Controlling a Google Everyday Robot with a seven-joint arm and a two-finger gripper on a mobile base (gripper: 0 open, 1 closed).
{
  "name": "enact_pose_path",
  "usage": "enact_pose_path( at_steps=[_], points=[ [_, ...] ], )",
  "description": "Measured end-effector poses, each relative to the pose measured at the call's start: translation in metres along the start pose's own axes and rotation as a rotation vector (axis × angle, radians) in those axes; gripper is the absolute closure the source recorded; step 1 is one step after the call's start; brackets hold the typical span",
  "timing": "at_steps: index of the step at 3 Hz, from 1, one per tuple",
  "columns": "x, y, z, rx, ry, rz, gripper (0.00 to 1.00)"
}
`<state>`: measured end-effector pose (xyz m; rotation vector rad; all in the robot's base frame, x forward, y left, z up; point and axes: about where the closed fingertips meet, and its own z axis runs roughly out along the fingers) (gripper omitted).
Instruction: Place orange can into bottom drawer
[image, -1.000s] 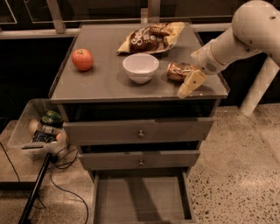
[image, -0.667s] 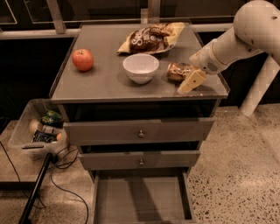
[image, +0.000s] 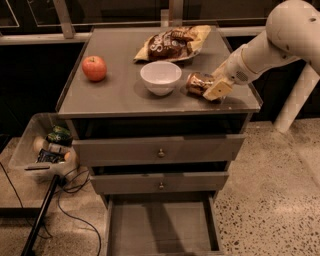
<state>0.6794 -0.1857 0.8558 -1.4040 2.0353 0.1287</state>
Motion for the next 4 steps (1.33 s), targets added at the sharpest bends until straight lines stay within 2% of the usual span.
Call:
enact_pose_path(
  at_steps=[1, 2, 4],
  points=[
    [0.0, 0.0, 0.0, 0.0, 0.0, 0.0, 0.87],
    [0.0, 0.0, 0.0001, 0.0, 0.0, 0.0, 1.0],
    [-0.0008, 0.0036, -0.0098, 0.02, 0.012, -0.017, 1.0]
  ],
)
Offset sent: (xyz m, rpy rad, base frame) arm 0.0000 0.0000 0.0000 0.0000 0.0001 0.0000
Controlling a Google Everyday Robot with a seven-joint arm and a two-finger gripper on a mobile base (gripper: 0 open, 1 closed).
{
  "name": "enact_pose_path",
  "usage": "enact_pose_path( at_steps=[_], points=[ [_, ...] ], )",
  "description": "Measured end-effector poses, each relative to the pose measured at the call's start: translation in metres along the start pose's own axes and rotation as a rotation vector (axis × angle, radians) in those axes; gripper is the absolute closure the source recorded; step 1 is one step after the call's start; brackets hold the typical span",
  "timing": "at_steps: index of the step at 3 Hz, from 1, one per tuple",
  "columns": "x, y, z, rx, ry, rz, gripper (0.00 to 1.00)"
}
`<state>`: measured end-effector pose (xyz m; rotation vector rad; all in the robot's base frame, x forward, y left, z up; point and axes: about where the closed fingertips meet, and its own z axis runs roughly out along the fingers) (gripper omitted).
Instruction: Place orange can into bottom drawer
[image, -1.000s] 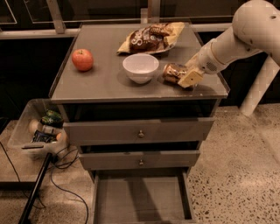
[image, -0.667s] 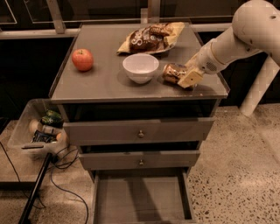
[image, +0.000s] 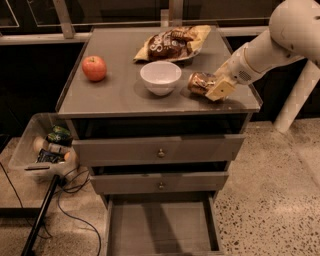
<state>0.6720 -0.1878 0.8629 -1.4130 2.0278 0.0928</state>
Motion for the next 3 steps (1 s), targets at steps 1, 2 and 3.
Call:
enact_pose_path(
  at_steps=[1, 2, 3],
  points=[
    [-0.003, 0.014, -0.035, 0.044, -0.042, -0.031, 1.0],
    [0.003, 0.041, -0.081, 0.094, -0.119, -0.057, 1.0],
    [0.015, 0.08, -0.118, 0.142, -0.184, -0.076, 1.0]
  ],
)
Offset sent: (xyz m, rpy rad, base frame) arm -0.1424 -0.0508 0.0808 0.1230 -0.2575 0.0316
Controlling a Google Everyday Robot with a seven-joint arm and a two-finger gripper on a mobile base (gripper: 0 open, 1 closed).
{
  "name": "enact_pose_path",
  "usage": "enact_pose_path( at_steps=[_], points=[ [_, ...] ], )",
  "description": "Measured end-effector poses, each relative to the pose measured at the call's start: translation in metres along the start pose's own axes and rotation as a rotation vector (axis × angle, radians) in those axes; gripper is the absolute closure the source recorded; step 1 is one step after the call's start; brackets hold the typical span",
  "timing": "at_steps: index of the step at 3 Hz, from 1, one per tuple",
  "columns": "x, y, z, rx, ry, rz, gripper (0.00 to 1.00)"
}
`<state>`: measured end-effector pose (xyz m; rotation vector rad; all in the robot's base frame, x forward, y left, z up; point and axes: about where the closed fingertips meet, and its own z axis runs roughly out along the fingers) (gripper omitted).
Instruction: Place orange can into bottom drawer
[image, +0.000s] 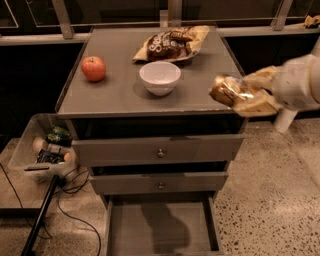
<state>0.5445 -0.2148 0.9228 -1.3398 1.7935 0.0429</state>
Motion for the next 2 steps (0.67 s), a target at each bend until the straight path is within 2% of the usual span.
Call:
enact_pose_path(
  at_steps=[1, 2],
  points=[
    [0.006, 0.045, -0.03, 0.055, -0.027, 0.006, 1.0],
    [0.022, 0.095, -0.046, 0.102, -0.039, 0.062, 1.0]
  ],
)
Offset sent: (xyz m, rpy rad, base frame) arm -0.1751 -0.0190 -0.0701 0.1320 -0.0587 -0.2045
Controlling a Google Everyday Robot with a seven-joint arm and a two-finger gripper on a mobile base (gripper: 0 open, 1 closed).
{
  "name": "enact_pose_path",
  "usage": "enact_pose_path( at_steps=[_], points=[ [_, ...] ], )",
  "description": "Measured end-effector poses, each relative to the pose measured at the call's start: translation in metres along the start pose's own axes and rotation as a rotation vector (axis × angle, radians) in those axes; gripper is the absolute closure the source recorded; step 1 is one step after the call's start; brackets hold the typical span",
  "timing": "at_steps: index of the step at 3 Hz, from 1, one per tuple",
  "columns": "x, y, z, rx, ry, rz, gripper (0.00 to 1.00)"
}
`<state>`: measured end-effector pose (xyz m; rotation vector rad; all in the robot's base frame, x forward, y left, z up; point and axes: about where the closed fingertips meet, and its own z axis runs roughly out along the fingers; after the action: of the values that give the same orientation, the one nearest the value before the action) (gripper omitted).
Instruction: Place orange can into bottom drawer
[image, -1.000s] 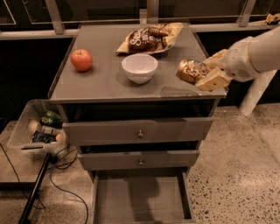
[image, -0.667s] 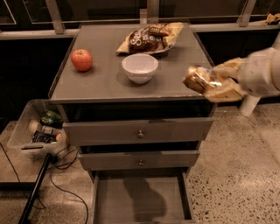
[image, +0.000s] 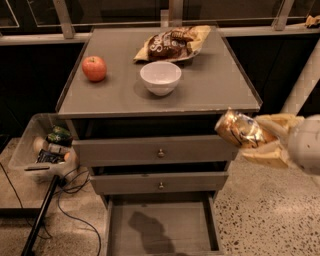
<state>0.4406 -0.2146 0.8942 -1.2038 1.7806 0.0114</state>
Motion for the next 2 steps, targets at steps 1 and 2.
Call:
enact_pose_path(
  at_steps=[1, 2],
  points=[
    [0.0182, 0.0073, -0.0174, 0.026, 0.017, 0.044, 1.0],
    [0.0182, 0.0073, -0.0174, 0.026, 0.017, 0.044, 1.0]
  ],
)
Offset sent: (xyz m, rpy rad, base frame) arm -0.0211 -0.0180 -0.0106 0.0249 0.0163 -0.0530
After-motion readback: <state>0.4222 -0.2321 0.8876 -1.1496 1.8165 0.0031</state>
